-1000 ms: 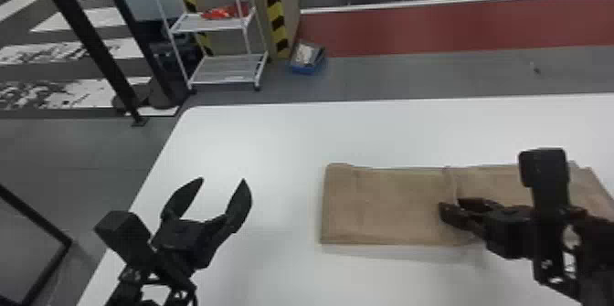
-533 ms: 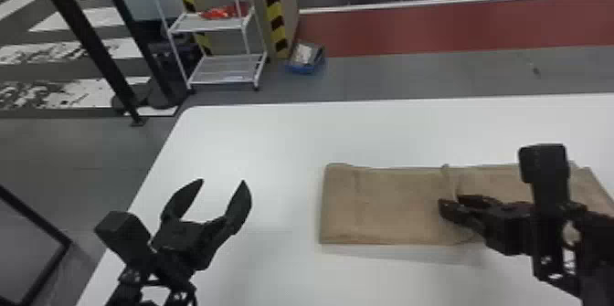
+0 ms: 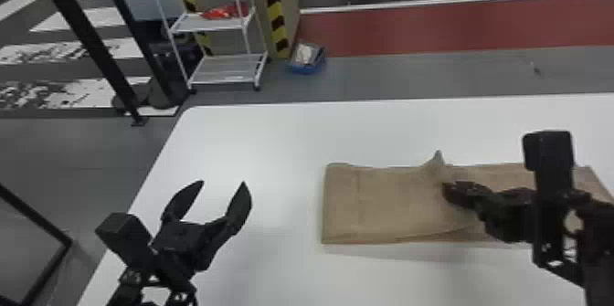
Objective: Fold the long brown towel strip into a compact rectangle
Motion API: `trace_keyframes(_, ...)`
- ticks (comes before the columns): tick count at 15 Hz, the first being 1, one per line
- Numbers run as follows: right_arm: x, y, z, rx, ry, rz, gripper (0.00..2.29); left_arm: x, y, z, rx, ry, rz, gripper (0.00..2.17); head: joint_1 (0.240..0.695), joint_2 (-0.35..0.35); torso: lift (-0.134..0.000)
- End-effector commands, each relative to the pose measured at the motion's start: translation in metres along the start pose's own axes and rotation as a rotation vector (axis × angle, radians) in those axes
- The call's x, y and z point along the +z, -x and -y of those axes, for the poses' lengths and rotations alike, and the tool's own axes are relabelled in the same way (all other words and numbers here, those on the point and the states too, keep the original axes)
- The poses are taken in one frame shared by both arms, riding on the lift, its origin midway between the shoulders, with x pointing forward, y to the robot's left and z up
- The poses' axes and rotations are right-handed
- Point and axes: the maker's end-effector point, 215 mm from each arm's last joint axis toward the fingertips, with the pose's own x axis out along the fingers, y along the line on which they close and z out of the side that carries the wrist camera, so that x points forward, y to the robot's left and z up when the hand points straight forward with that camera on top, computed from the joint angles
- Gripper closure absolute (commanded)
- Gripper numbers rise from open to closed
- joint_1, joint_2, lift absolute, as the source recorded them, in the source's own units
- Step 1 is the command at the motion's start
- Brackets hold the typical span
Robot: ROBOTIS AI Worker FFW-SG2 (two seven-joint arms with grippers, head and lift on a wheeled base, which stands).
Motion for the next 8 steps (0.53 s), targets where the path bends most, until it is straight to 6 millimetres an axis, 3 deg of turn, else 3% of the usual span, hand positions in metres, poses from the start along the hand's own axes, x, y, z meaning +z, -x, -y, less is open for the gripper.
trace_keyframes(1,0.018,0.005,-0.001,0.002,0.01,0.035,1.13,0.002,0.0,-0.002,0.004,-0.001,0.004,0.09,0.695,0.206,-0.125)
trace_keyframes(2,0.024,0.016,0.007,-0.009,-0.008,0.052,1.13,0.005,0.001,-0.004,0.006,-0.007,0.013,0.08,0.695,0.209,-0.125)
trace_keyframes(5,0.018,0.051,0.044,-0.056,-0.078,0.094,1.13,0.011,-0.001,-0.012,0.026,-0.013,0.039,0.08,0.695,0.198,-0.125)
trace_keyframes(6,0.009,0.052,0.055,-0.069,-0.099,0.084,1.13,0.017,-0.001,-0.018,0.046,-0.022,0.074,0.08,0.695,0.189,-0.125)
trace_keyframes(8,-0.007,0.042,0.058,-0.064,-0.109,0.06,1.13,0.028,0.0,-0.027,0.085,-0.042,0.143,0.08,0.695,0.158,-0.125)
